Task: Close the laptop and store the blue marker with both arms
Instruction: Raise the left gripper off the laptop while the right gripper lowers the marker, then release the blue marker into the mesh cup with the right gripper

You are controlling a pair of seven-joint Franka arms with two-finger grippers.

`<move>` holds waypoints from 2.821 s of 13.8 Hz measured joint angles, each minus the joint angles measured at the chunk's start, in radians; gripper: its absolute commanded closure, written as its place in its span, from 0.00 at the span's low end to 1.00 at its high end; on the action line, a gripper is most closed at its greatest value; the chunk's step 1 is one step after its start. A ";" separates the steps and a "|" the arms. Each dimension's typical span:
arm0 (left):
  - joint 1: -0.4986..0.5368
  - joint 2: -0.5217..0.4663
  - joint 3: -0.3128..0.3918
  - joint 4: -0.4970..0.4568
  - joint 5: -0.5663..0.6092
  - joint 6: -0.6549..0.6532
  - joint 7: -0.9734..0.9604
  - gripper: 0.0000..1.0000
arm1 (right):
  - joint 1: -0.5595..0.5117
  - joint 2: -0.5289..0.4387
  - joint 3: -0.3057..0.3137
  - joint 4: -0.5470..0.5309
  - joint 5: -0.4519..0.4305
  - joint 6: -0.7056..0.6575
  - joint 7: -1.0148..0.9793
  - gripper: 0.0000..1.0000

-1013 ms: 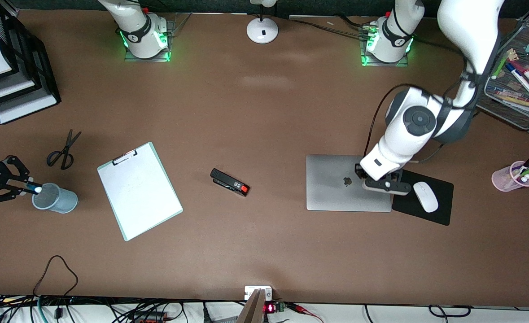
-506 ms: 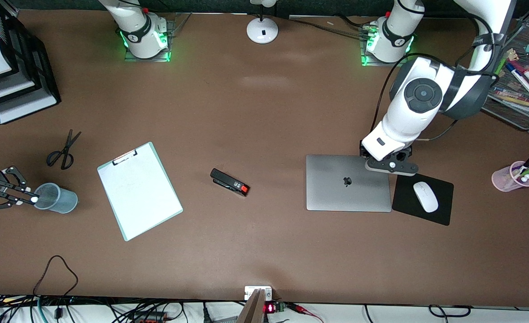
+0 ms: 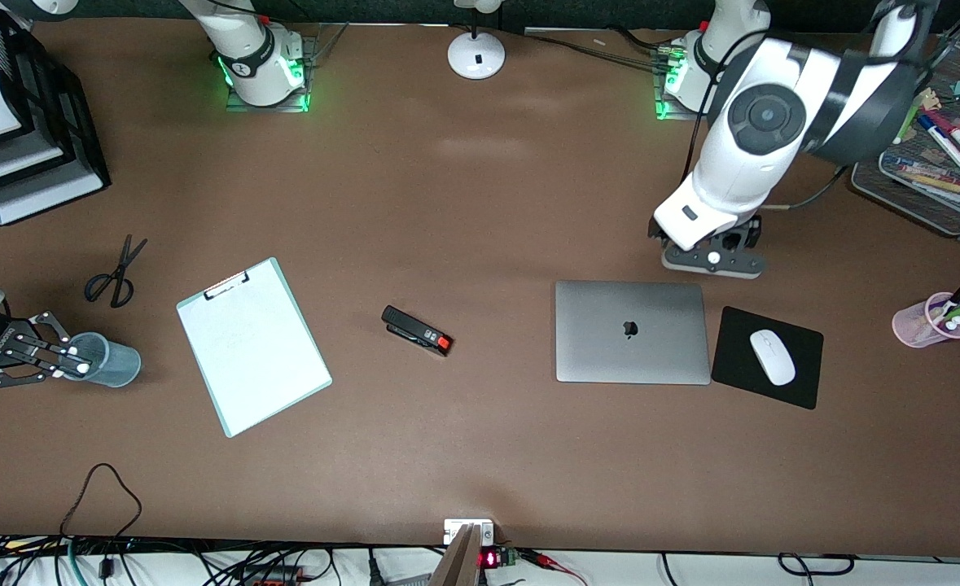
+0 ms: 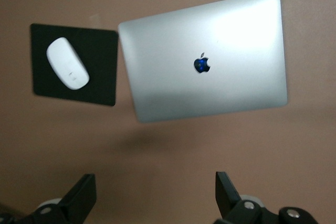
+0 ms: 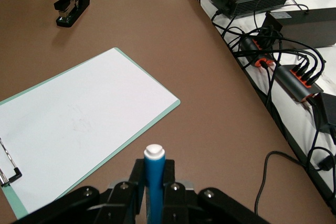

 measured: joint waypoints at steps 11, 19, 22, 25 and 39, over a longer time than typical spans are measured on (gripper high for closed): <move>0.076 -0.003 0.238 0.263 -0.183 -0.259 0.343 0.00 | -0.054 0.049 0.000 -0.015 0.007 -0.047 -0.053 0.84; 0.049 -0.181 0.427 0.001 -0.239 0.027 0.430 0.00 | -0.083 0.054 0.000 -0.026 0.012 -0.086 -0.024 0.00; 0.047 -0.228 0.435 0.031 -0.239 -0.047 0.433 0.00 | -0.087 0.053 0.000 -0.024 0.012 -0.114 0.048 0.00; 0.043 -0.200 0.484 0.092 -0.263 -0.195 0.437 0.00 | -0.087 0.045 0.002 -0.016 0.004 -0.119 0.117 0.00; -0.020 -0.124 0.508 0.197 -0.273 -0.212 0.447 0.00 | 0.159 -0.180 0.022 0.058 -0.488 -0.153 0.921 0.00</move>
